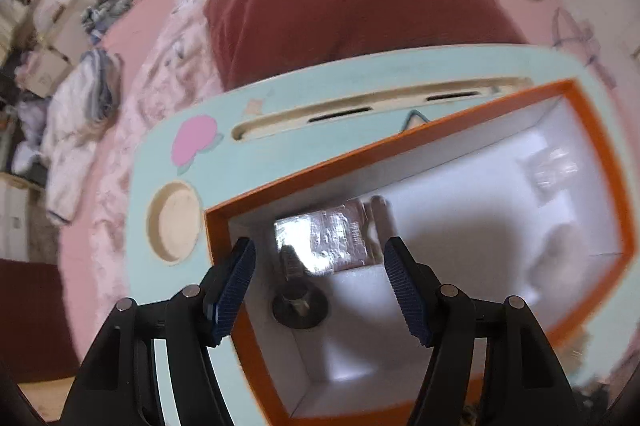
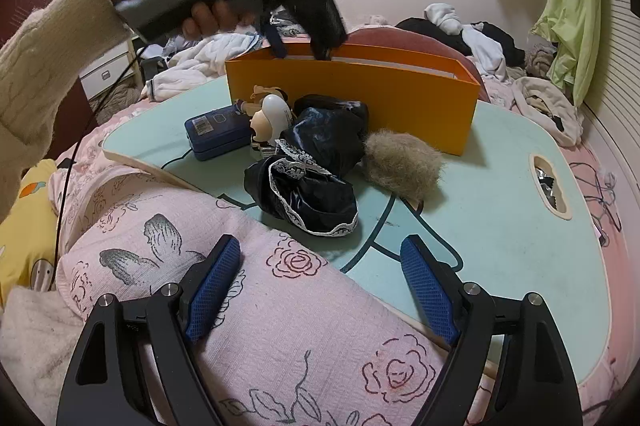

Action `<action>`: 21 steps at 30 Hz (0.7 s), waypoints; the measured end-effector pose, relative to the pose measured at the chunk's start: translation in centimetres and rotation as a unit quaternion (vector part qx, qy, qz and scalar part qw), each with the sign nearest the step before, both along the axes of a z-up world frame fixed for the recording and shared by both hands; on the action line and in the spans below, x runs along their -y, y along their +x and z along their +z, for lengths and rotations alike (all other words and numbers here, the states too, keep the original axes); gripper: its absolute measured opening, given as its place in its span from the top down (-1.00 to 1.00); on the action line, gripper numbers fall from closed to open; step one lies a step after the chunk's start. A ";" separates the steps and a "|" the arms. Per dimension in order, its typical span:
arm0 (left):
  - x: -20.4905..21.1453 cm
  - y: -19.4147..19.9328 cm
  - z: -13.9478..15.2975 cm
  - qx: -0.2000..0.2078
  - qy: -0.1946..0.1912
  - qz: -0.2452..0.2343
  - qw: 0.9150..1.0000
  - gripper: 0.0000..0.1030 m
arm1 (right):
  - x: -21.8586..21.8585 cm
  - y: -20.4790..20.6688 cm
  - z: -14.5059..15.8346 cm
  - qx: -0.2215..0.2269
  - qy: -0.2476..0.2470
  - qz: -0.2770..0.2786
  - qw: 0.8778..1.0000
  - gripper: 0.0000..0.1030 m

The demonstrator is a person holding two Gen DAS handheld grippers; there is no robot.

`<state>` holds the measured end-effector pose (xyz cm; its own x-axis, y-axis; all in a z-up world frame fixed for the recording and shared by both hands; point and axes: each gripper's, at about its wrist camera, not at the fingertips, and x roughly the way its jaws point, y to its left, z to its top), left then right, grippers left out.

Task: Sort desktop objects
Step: 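Reach into the orange box and grasp the brown small box with the left tool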

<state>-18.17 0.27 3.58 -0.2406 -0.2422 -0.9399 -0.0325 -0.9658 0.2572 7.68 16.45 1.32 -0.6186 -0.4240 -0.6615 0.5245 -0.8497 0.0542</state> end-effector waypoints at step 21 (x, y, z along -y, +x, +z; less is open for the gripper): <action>1.7 3.1 2.4 -0.061 0.125 -0.029 0.990 0.95 | -0.2 -0.1 0.0 -0.001 0.000 0.001 1.000 -0.60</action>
